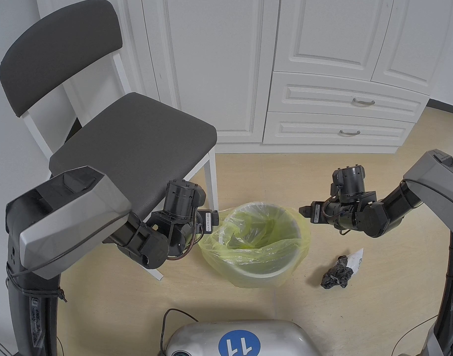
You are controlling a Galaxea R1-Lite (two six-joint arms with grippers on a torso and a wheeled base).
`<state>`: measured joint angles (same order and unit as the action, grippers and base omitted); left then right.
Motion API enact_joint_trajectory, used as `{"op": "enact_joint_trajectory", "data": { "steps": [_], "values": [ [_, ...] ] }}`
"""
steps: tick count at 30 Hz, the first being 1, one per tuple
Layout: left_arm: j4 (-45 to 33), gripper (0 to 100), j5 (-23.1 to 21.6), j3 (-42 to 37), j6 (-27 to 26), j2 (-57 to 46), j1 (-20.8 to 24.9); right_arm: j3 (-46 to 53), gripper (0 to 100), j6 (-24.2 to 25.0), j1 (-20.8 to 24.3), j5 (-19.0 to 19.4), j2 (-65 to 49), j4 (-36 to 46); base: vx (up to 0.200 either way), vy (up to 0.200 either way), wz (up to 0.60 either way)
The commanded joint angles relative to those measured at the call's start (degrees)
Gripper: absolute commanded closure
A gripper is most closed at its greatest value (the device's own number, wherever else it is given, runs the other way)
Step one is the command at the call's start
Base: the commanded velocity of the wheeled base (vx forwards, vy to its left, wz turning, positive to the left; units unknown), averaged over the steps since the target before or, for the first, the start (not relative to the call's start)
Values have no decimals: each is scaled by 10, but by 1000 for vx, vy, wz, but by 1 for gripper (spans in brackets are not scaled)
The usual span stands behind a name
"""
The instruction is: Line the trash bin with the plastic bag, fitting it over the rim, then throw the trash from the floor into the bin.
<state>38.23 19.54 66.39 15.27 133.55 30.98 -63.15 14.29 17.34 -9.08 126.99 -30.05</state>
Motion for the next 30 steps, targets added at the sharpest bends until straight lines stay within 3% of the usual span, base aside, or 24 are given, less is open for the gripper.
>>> {"op": "enact_joint_trajectory", "data": {
  "steps": [1, 13, 23, 30],
  "values": [
    [12, 0, 1, -24, 1, -16, 4, 0, 0, 2, 25, -2, 3, 1, 0, 0, 0],
    [125, 0, 0, -153, 2, -70, 26, -47, 0, 80, 104, -60, 29, 18, 0, 0, 0],
    [130, 0, 0, -165, 3, -72, 31, -115, 0, 156, 117, -62, 88, 49, 0, 0, 0],
    [140, 0, 0, -166, 1, -70, 31, -116, 0, 152, 136, -59, 97, 126, 0, 0, 0]
  ]
}}
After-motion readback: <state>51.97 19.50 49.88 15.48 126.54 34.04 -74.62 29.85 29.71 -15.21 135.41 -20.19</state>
